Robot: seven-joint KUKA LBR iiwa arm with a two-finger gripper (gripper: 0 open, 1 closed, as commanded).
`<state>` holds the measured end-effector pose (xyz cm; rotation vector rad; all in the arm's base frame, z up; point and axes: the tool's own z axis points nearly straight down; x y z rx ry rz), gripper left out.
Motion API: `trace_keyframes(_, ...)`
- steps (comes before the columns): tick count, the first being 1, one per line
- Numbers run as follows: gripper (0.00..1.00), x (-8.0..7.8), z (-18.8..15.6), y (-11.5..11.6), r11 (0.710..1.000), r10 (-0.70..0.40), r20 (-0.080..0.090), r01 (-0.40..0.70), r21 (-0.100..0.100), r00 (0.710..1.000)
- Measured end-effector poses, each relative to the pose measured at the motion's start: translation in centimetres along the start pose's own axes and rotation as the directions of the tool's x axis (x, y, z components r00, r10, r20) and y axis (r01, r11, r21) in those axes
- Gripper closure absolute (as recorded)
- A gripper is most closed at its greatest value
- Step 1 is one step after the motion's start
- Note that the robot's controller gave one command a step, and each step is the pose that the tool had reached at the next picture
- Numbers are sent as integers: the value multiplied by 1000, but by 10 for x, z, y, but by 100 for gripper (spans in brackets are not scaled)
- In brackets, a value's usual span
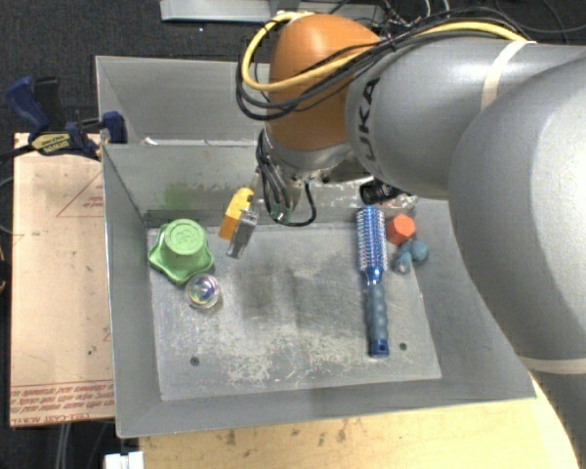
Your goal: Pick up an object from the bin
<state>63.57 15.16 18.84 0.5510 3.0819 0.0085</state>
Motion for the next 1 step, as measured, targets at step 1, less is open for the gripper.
trace_keyframes(1, 100, 2, -25, 0, 1000, 29, -5, -29, 3, 1000)
